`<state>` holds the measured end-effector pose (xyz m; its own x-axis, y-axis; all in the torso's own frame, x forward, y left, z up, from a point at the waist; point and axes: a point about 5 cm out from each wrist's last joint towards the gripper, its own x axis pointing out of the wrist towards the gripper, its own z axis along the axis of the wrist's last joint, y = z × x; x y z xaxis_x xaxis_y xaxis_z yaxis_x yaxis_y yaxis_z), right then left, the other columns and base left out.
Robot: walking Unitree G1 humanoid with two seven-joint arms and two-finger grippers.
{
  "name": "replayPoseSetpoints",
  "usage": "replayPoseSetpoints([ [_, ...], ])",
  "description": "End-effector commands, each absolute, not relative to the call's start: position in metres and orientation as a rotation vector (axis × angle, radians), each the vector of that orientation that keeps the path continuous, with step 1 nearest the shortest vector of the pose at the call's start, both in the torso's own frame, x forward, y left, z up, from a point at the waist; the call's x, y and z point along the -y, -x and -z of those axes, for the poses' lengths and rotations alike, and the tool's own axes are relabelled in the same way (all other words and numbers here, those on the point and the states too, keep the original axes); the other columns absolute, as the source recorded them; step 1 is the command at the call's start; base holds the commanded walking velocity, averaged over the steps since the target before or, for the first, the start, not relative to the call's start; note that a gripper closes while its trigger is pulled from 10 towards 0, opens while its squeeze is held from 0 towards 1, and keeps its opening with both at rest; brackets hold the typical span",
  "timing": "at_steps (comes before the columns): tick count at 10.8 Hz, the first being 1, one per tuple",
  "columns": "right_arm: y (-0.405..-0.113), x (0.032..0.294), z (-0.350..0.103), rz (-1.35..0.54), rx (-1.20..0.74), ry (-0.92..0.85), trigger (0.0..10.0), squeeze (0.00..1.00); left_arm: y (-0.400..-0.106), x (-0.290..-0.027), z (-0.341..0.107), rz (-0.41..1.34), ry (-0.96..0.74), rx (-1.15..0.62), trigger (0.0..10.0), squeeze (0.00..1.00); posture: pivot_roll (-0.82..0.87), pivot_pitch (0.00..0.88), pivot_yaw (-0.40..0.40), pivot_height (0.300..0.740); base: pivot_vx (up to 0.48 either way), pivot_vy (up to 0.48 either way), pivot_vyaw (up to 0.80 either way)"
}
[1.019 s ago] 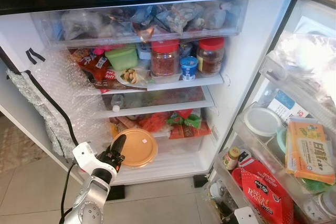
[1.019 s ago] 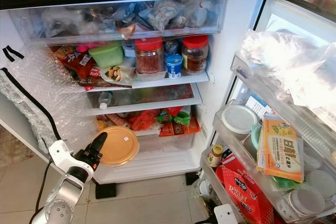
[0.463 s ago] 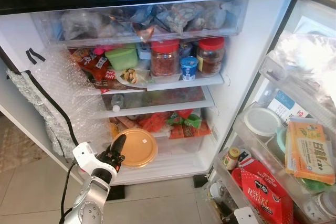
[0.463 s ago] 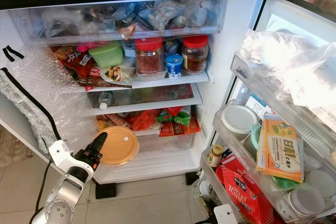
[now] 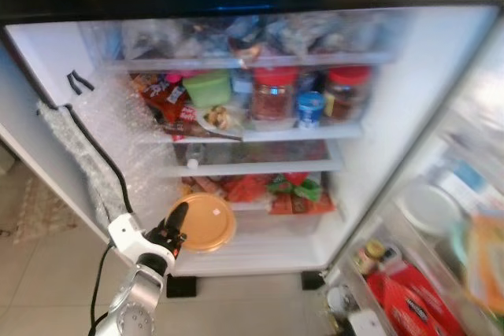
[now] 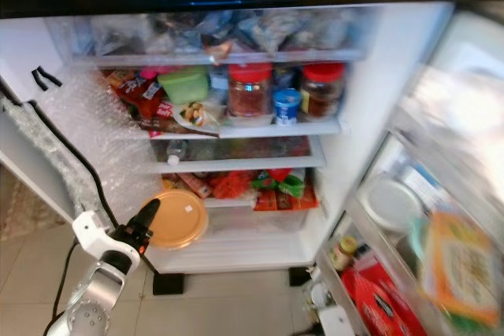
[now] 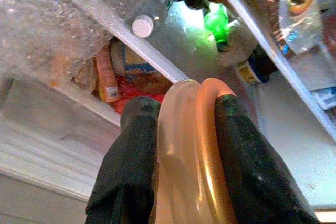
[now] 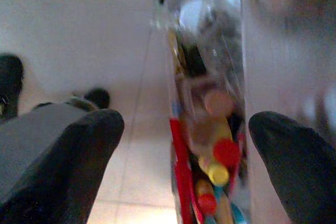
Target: Restocking fridge
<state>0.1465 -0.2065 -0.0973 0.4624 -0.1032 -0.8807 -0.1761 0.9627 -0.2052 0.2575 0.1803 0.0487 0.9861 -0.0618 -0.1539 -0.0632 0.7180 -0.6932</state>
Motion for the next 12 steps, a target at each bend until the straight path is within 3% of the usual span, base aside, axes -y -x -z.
replayPoseSetpoints([
  [1, -0.136, 0.212, 0.1, -0.031, -1.124, 0.282, 10.0, 0.0, -0.261, -0.174, -0.056, 0.03, 0.788, -0.148, 10.0, 0.0, -0.03, 0.047, 0.001, 0.74, 0.277, 0.0, 0.0],
  [6, -0.133, 0.213, 0.101, -0.034, -1.131, 0.281, 10.0, 0.0, -0.261, -0.171, -0.055, 0.039, 0.791, -0.155, 10.0, 0.0, -0.03, 0.048, 0.001, 0.74, 0.274, 0.0, 0.0],
  [12, -0.137, 0.208, 0.1, -0.034, -1.113, 0.252, 10.0, 0.0, -0.257, -0.165, -0.048, 0.068, 0.834, -0.195, 10.0, 0.0, -0.03, 0.05, 0.002, 0.74, 0.0, 0.0, 0.0],
])
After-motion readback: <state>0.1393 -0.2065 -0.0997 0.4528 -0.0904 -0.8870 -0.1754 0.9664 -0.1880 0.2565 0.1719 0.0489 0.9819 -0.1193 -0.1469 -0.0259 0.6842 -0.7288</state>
